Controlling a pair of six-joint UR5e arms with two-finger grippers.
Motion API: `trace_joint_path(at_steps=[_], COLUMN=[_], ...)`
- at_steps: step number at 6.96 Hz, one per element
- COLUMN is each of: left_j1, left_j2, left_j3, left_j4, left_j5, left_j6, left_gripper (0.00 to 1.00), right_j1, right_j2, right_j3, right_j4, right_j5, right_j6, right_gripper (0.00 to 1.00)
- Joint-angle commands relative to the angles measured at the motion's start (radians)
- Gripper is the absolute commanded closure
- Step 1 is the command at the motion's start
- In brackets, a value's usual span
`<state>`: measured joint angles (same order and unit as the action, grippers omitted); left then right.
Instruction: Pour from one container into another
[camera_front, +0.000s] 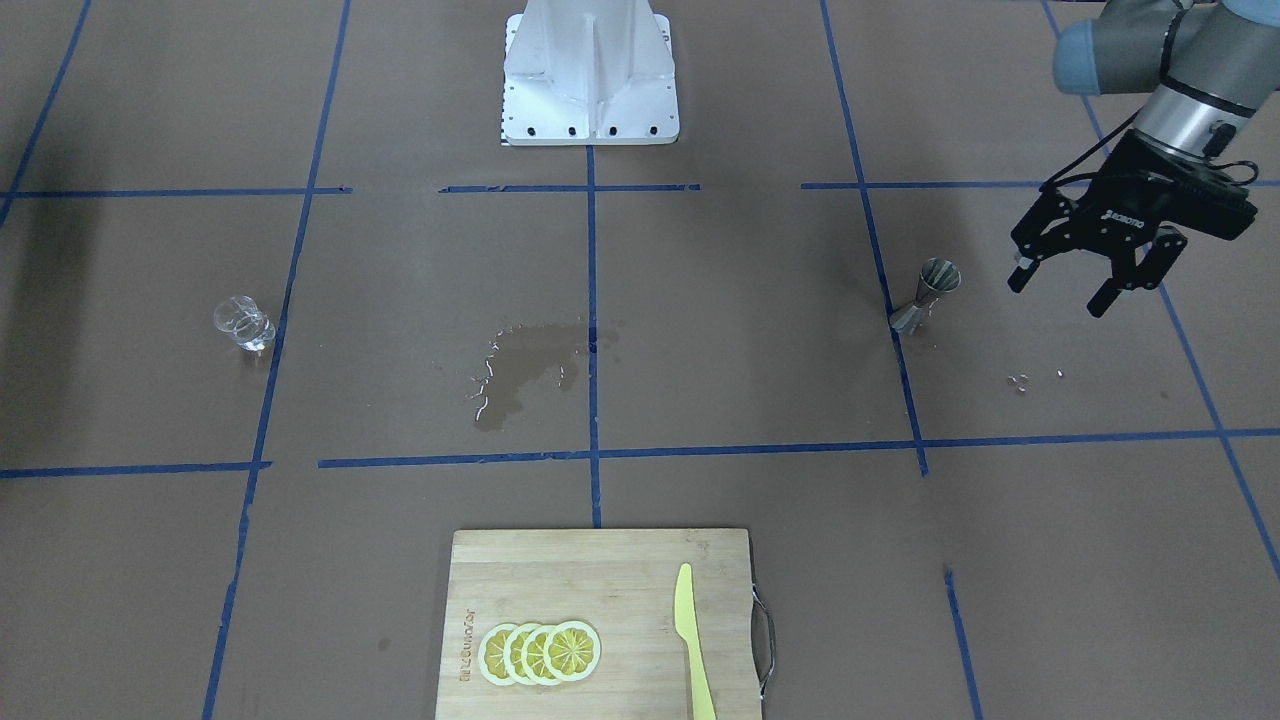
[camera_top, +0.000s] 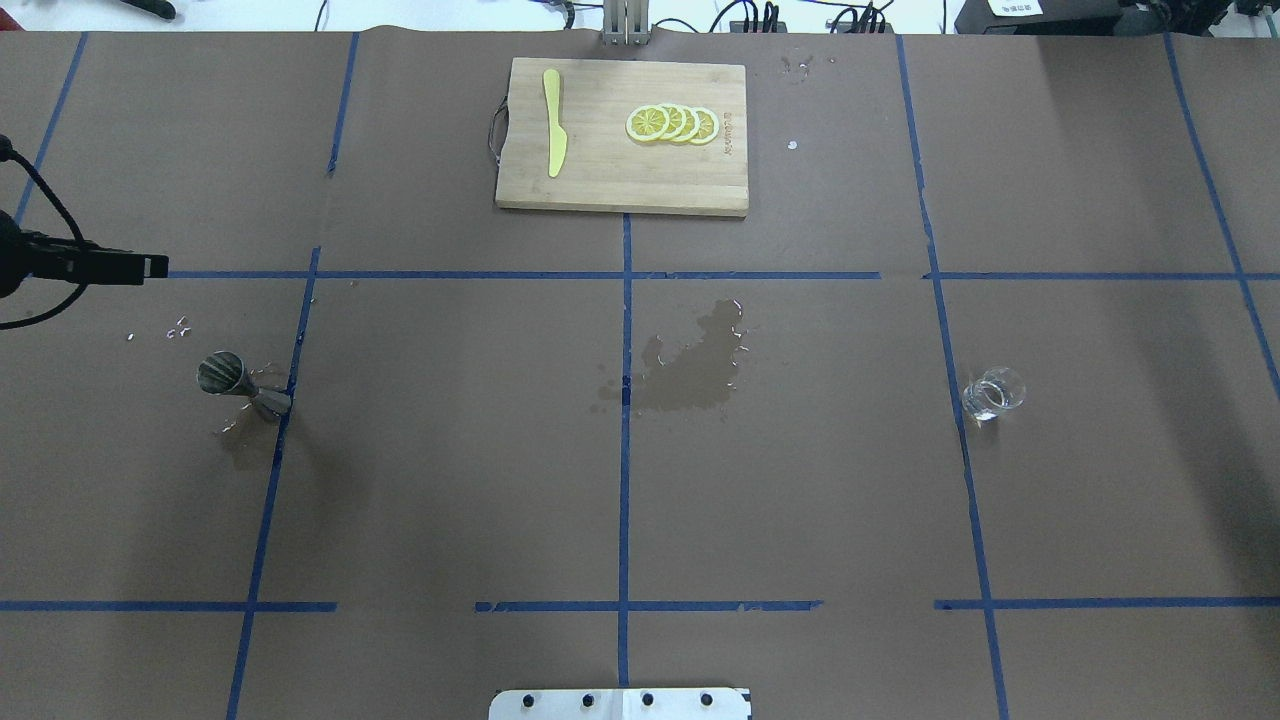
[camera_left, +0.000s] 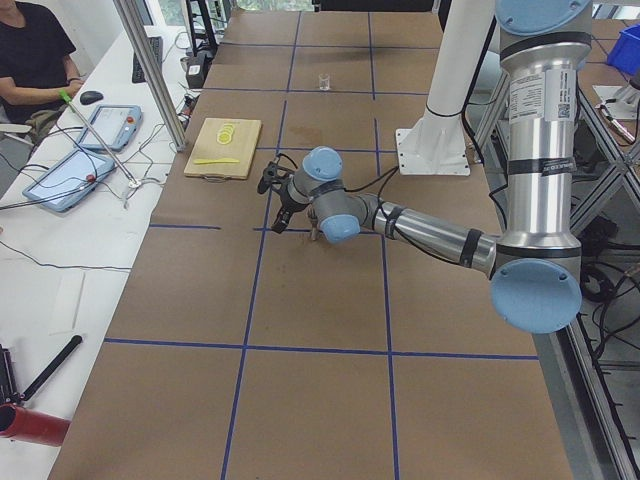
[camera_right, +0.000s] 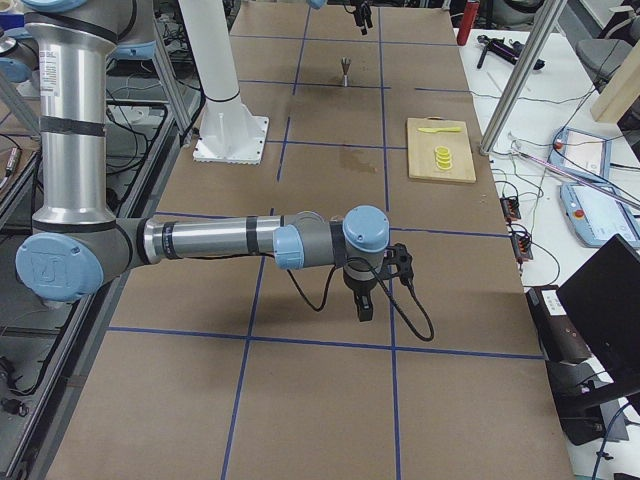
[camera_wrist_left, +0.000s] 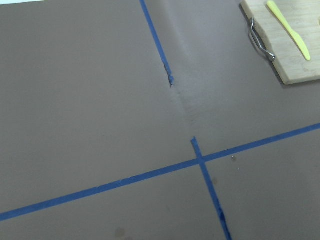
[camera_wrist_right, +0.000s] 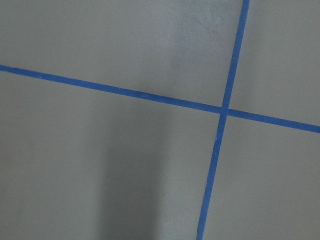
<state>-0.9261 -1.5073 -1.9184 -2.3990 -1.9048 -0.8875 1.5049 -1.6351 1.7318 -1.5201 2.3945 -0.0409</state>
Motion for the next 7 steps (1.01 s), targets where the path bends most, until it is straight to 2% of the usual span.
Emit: trace_joint_path(at_steps=[1, 3, 4, 5, 7], left_j1=[0.319, 0.528, 0.555, 0.623, 0.67], left_j2=[0.043, 0.107, 0.111, 0.119, 0.163], left_j3=[-0.091, -0.113, -0.114, -0.11, -0.096], left_j4=[0.001, 0.017, 0.017, 0.024, 0.034], left_j5=[0.509, 0.893, 0.97, 1.109, 1.252], left_j6=[-0.276, -0.313, -0.364, -0.396, -0.421], left_gripper=[0.0, 0.0, 0.0, 0.0, 0.0], right_j1=[0.0, 0.0, 0.0, 0.0, 0.0], right_j2=[0.0, 0.0, 0.0, -0.003, -0.002], right_j3=[0.002, 0.003, 0.005, 0.009, 0.009], right_j4=[0.0, 0.0, 0.0, 0.0, -0.002], right_j5=[-0.003, -0.003, -0.003, -0.003, -0.002], right_j6=[-0.001, 0.001, 0.001, 0.001, 0.001], right_gripper=[0.0, 0.0, 0.0, 0.0, 0.0])
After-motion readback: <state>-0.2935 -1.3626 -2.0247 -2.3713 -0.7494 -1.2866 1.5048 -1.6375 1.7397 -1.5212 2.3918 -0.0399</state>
